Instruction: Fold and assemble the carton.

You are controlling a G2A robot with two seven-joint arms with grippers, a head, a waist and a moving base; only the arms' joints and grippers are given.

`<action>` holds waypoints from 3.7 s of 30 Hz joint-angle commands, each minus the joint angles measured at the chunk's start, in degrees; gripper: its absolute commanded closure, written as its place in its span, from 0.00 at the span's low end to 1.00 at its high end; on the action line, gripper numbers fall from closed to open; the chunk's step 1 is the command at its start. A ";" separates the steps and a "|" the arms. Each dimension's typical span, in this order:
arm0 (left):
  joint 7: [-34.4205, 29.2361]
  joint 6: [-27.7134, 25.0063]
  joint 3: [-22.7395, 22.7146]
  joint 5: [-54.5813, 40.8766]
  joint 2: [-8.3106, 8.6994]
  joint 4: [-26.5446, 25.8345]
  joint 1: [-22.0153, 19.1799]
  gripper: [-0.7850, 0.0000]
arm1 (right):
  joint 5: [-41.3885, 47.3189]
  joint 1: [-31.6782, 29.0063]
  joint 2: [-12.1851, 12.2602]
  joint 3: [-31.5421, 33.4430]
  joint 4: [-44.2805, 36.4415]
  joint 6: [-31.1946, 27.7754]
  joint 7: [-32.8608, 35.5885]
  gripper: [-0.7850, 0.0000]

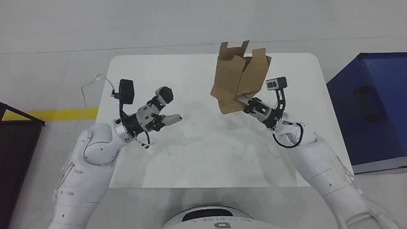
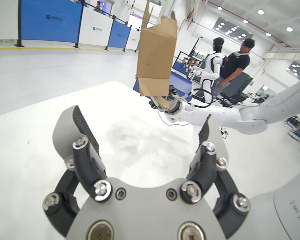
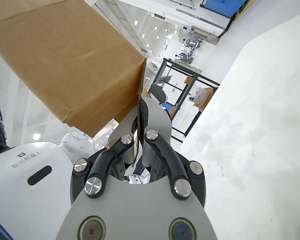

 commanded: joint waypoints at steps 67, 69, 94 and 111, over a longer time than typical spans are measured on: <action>-27.81 53.11 10.78 -71.35 0.53 11.56 -8.41 0.54 | -21.35 7.19 -2.50 -11.13 -4.68 -16.10 -4.32 1.00; -27.62 52.78 10.49 -71.35 0.53 11.58 -8.33 0.64 | -21.05 7.16 -2.15 -11.16 -4.33 -16.10 -4.32 1.00; -20.30 39.46 5.73 -50.65 1.66 4.49 -4.49 1.00 | -21.52 4.77 2.31 -11.76 -4.37 -16.10 -4.32 0.00; -24.12 14.21 2.08 -37.53 2.52 0.05 -2.17 1.00 | -15.85 6.71 3.37 -8.71 -0.63 -16.10 -4.32 0.00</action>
